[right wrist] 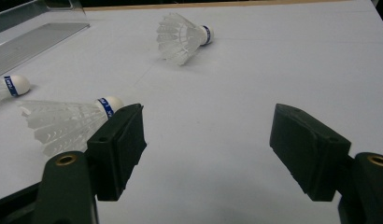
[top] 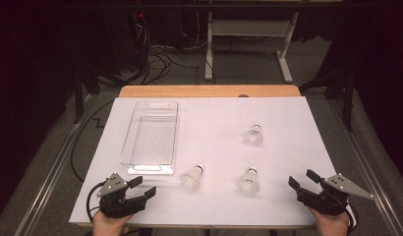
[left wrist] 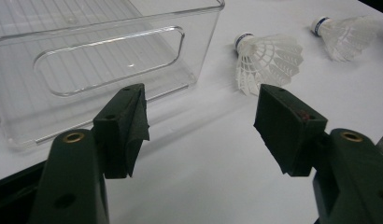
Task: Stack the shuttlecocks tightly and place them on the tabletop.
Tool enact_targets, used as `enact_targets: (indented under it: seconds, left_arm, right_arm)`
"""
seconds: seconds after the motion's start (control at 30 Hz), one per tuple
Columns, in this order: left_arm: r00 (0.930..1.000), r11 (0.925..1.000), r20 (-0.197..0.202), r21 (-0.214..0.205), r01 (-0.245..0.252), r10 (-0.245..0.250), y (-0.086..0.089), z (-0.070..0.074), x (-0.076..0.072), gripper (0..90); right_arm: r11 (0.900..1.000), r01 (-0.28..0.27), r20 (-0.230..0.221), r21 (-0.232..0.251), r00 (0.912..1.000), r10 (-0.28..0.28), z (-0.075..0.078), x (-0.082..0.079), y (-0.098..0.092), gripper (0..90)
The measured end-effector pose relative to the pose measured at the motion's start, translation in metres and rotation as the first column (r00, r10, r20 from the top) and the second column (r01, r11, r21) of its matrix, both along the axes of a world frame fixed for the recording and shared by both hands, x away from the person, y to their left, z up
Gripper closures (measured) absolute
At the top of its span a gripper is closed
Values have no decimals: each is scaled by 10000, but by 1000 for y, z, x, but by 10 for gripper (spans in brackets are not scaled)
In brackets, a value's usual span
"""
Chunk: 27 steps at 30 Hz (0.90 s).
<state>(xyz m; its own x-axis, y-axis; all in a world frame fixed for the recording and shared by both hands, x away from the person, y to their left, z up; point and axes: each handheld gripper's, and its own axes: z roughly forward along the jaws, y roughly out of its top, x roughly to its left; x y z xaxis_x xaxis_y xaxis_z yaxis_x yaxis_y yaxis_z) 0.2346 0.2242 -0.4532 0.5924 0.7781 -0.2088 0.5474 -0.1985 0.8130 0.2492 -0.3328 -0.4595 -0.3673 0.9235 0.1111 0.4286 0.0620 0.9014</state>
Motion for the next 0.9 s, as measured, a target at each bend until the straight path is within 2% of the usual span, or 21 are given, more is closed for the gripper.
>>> enact_targets:
  seconds: [0.2,0.53,0.9]
  left_arm:
    - [9997,9998,-92,48,214,-214,-7,1,1,357]
    - [9988,9993,-300,-105,371,-374,-15,4,4,367]
    - [9952,9963,-485,123,855,-848,-32,4,9,389]
  right_arm:
    - [10000,-6,15,-24,10000,6,0,0,0,271]
    - [9999,-62,13,-88,10000,63,0,0,1,273]
    - [9999,-87,-21,-84,10000,87,0,0,1,273]
